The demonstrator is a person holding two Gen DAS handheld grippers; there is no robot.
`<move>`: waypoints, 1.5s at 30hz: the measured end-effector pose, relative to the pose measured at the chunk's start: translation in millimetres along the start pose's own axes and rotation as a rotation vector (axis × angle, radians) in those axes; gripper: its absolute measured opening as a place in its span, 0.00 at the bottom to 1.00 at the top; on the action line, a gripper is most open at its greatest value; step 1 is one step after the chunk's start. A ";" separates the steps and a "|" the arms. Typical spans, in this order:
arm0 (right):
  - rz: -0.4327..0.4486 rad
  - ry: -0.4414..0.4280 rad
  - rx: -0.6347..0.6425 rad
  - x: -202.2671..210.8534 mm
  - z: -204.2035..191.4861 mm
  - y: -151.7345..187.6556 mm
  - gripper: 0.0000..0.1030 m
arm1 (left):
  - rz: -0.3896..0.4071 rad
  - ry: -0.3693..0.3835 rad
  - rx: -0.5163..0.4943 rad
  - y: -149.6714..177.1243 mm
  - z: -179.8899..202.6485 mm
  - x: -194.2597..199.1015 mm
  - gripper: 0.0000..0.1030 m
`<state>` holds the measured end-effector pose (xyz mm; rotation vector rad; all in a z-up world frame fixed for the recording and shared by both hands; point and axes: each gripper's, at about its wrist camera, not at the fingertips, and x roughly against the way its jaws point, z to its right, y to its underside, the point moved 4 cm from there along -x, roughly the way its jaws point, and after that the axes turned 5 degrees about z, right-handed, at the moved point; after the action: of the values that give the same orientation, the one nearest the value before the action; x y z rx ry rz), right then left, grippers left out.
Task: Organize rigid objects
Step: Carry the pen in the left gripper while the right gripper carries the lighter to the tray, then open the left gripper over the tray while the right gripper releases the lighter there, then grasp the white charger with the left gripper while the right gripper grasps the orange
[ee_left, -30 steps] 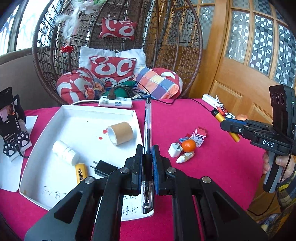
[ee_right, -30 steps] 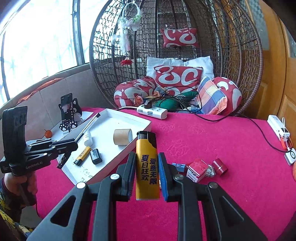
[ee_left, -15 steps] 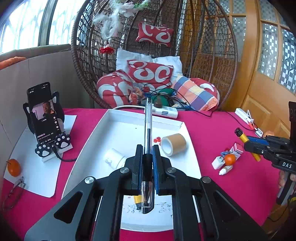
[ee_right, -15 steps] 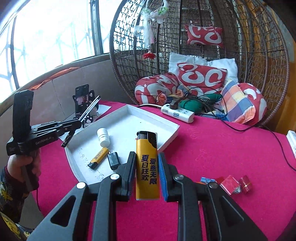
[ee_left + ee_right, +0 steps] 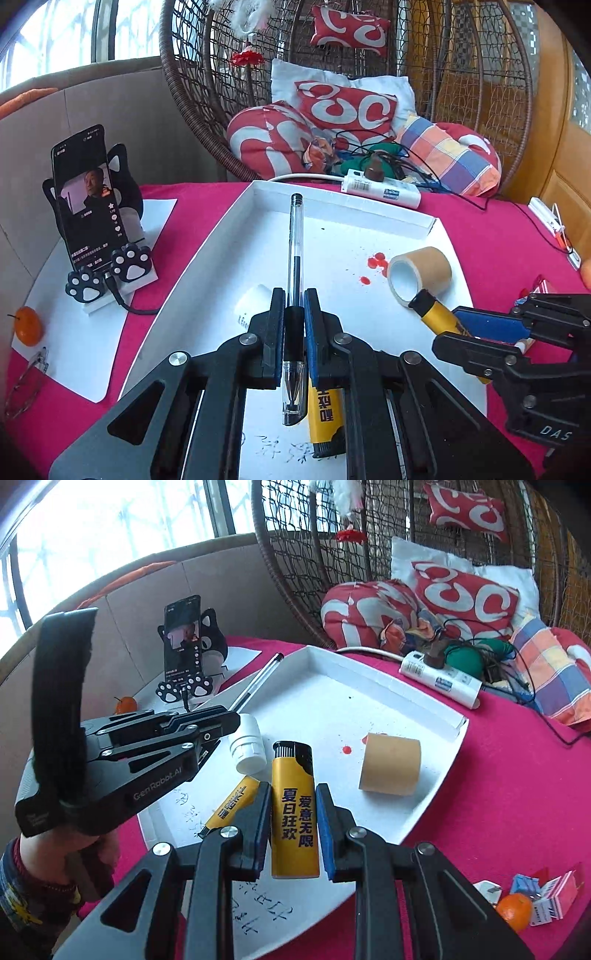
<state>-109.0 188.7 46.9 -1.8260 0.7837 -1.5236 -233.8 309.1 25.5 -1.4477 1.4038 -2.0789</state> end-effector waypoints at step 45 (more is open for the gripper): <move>0.511 0.354 -0.487 219.6 183.2 72.3 1.00 | 0.030 0.348 -0.143 2.9 149.0 44.5 1.00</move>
<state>102.3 -10.0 100.6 -1.4949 1.7668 -1.3966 -133.0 194.6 56.1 -1.1400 1.7190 -2.3367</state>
